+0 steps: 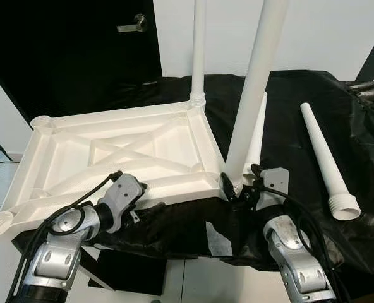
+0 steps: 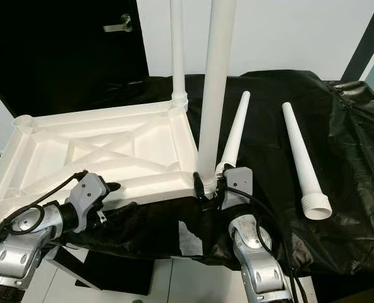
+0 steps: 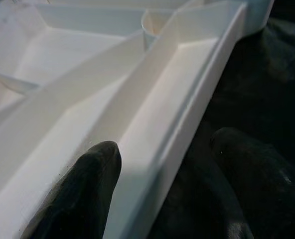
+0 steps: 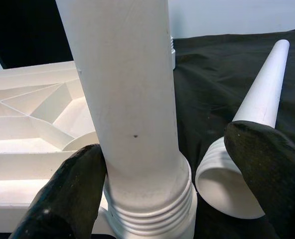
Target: Building children table
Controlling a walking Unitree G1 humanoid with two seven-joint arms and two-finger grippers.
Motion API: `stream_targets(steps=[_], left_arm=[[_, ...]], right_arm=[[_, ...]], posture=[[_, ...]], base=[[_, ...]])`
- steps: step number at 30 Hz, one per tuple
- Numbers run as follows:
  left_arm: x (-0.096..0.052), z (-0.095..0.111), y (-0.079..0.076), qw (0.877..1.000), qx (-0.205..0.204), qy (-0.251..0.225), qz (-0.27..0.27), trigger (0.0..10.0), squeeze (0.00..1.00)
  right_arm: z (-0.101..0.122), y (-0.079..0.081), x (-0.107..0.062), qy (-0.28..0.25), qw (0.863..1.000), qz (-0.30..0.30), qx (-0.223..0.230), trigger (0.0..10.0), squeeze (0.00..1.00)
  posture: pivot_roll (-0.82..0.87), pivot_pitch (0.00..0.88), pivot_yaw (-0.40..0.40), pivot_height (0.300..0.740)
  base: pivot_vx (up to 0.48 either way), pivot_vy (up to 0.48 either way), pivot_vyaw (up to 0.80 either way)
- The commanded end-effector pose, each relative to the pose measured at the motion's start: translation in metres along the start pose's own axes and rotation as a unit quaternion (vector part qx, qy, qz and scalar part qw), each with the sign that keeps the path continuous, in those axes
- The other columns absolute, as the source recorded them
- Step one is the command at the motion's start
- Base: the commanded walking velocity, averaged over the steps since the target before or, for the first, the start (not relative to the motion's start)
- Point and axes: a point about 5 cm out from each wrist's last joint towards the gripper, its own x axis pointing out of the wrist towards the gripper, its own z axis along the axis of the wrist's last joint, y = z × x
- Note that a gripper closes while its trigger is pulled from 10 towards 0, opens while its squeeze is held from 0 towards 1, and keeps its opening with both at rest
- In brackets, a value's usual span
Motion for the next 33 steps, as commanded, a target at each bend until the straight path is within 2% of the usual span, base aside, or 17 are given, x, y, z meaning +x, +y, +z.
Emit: stream_targets(steps=[1, 8, 9, 10, 11, 12, 16, 17, 22, 32, 33], left_arm=[[0.002, -0.005, 0.001, 1.0, 0.003, 0.02, 0.012, 10.0, 0.0], [0.012, -0.018, 0.0, 0.997, -0.032, 0.053, 0.034, 10.0, 0.0], [0.014, -0.02, 0.002, 0.996, -0.046, 0.057, 0.052, 8.9, 0.0], [0.015, -0.02, 0.004, 0.995, -0.058, 0.058, 0.064, 2.9, 0.0], [0.016, -0.021, 0.005, 0.993, -0.07, 0.061, 0.071, 2.9, 0.0], [0.016, -0.022, 0.006, 0.992, -0.077, 0.063, 0.075, 2.2, 0.0], [0.016, -0.023, 0.008, 0.991, -0.079, 0.069, 0.084, 1.8, 0.0], [0.015, -0.025, 0.011, 0.989, -0.08, 0.078, 0.096, 0.0, 0.0], [0.016, -0.024, 0.016, 0.987, -0.071, 0.089, 0.116, 0.0, 0.0], [0.031, -0.009, 0.006, 0.989, -0.051, 0.078, 0.118, 0.0, 0.0], [0.039, -0.001, 0.003, 0.989, -0.049, 0.063, 0.124, 10.0, 0.0]], right_arm=[[-0.001, 0.0, -0.001, 0.005, 1.0, -0.001, 0.0, 10.0, 0.0], [0.0, 0.002, 0.001, 0.004, 1.0, 0.005, -0.001, 10.0, 0.0], [0.0, 0.002, 0.001, 0.004, 1.0, 0.004, 0.001, 10.0, 0.0], [0.0, 0.002, 0.001, 0.004, 1.0, 0.004, 0.002, 10.0, 0.0], [0.0, 0.002, 0.002, 0.004, 1.0, 0.003, 0.002, 10.0, 0.0], [0.0, 0.002, 0.002, 0.004, 1.0, 0.003, 0.001, 10.0, 0.0], [0.0, 0.003, 0.002, 0.004, 1.0, 0.002, 0.003, 10.0, 0.0], [0.001, 0.003, 0.002, 0.004, 1.0, 0.002, 0.003, 10.0, 0.0], [0.002, 0.003, 0.005, 0.001, 1.0, -0.001, 0.005, 10.0, 0.0], [0.002, 0.004, 0.006, -0.001, 1.0, -0.007, 0.008, 10.0, 0.0], [0.002, 0.004, 0.007, -0.001, 1.0, -0.007, 0.009, 10.0, 0.0]], posture=[[-0.03, 0.0, 0.031, 0.74], [-0.03, 0.0, 0.031, 0.74], [-0.03, 0.0, 0.031, 0.74], [-0.03, 0.0, 0.031, 0.74], [-0.03, 0.0, 0.031, 0.74], [-0.02, 0.0, 0.031, 0.74], [-0.02, 0.0, 0.031, 0.74], [-0.02, 0.0, 0.032, 0.74], [-0.02, 0.0, 0.037, 0.74], [-0.03, 0.0, 0.039, 0.74], [-0.03, 0.0, 0.039, 0.74]], base=[[0.0, 0.0, 0.0], [0.0, 0.0, 0.0], [0.0, 0.0, 0.0], [0.0, 0.0, 0.0], [0.0, 0.0, 0.0], [0.0, 0.0, 0.0], [0.0, 0.0, 0.0], [0.0, 0.0, 0.0], [0.0, 0.0, 0.0], [0.0, 0.0, 0.0], [0.0, 0.0, 0.0]])
